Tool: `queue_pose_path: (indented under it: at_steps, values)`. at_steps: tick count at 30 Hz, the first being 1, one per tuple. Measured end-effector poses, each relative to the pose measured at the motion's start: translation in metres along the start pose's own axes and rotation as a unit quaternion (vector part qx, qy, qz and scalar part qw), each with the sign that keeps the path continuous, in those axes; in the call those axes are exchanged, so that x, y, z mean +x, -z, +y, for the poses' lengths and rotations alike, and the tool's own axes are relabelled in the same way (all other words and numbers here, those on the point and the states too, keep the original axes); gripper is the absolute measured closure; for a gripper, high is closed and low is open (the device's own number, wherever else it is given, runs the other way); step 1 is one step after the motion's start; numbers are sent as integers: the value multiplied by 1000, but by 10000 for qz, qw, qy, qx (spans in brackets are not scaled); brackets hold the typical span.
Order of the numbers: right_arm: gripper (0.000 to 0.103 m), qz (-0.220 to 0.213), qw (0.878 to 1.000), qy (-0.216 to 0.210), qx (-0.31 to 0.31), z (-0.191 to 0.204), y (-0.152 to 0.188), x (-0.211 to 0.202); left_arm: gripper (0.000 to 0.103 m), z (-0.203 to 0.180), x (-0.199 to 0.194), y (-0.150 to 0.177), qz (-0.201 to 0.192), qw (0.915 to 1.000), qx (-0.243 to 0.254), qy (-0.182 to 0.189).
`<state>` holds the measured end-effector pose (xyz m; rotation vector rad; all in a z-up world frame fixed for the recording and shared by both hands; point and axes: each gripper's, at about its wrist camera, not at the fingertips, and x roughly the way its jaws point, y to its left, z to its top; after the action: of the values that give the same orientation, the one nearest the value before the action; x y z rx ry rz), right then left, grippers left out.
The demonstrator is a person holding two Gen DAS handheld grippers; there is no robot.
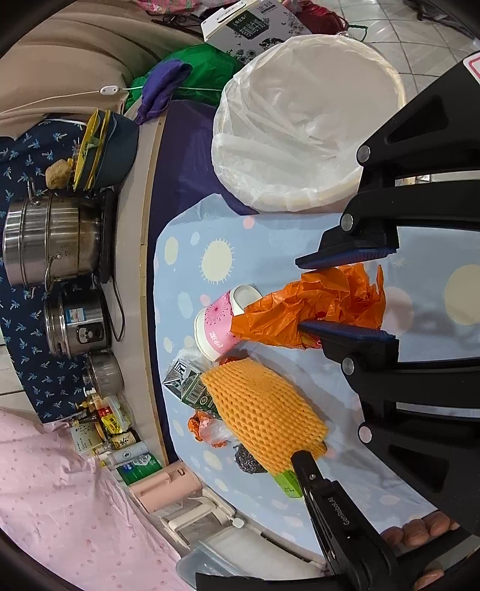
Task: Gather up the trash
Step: 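Carry both items over the lined bin and open both grippers to drop them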
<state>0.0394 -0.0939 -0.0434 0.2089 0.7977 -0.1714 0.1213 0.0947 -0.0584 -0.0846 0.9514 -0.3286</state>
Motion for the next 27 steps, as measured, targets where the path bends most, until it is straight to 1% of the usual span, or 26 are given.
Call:
queue_pose_path:
  at_steps: [7,10,16,21,27]
  values:
    - [76,-251,9991,240,239,-22,4,-33,99,-15,-43,17,-151,9995,173,226]
    - [76,-384,9976,468,348,-35,2,-43,99,-24,-57,23,-218,9987,272,371]
    - [76,-642,9899,1031,726,-77,-12,-61,99,-49,-75,25,-392,9949,559,739]
    - [76,-775,9800,1541,989,-106,-23,-68,99,-77,-75,17,-399,9893,915,1062]
    - [76,-718,9701,1861,1387,-134,-25,-65,99,-125,-61,0,-302,9768,1516,1484]
